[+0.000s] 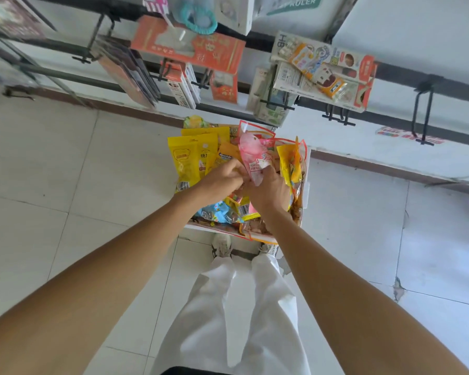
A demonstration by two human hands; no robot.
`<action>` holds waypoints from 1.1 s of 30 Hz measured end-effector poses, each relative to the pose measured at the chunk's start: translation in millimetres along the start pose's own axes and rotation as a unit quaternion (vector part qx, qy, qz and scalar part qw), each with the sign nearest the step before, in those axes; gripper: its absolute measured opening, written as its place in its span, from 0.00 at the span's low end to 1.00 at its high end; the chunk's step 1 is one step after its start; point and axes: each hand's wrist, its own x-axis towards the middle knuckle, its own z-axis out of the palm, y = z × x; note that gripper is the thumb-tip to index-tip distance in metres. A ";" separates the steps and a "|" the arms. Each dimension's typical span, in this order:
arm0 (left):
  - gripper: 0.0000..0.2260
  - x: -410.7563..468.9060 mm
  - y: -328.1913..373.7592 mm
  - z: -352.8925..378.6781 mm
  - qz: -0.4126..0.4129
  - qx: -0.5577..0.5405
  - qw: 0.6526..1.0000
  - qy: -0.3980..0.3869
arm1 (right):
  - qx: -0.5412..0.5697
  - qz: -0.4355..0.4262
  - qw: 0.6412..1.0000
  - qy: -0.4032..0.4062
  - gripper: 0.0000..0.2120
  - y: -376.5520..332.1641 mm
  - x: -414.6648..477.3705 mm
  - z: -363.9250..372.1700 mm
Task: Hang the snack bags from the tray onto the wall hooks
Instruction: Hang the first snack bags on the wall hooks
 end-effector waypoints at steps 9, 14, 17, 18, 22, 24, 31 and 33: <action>0.06 -11.0 -7.4 -20.6 -0.041 0.069 0.997 0.004 | 0.142 0.011 0.989 -0.050 0.12 13.0 -9.7 -48.4; 0.17 -11.5 0.1 -24.8 -0.032 0.089 0.995 0.035 | 0.328 0.037 0.933 -0.143 0.14 27.3 -11.6 -60.5; 0.28 -19.2 5.4 -22.5 -0.032 0.032 0.997 0.057 | 0.427 0.052 0.885 -0.180 0.16 36.6 -22.7 -68.2; 0.32 -22.0 6.9 -21.7 -0.033 -0.012 0.998 0.061 | 0.451 0.049 0.870 -0.195 0.16 39.8 -27.1 -72.1; 0.19 -39.4 22.5 -20.5 0.013 -0.172 0.984 0.040 | 0.517 0.017 0.814 -0.265 0.17 57.3 -44.9 -86.9; 0.14 -50.7 34.6 -15.6 0.043 -0.191 0.980 0.037 | 0.525 -0.005 0.807 -0.272 0.17 64.2 -56.2 -95.0; 0.02 -106.3 103.0 18.4 0.115 -0.158 0.979 0.059 | 0.448 -0.072 0.879 -0.144 0.13 87.7 -108.6 -149.0; 0.03 -124.4 122.5 25.3 0.137 -0.141 0.979 0.055 | 0.438 -0.096 0.885 -0.128 0.14 91.7 -125.6 -173.8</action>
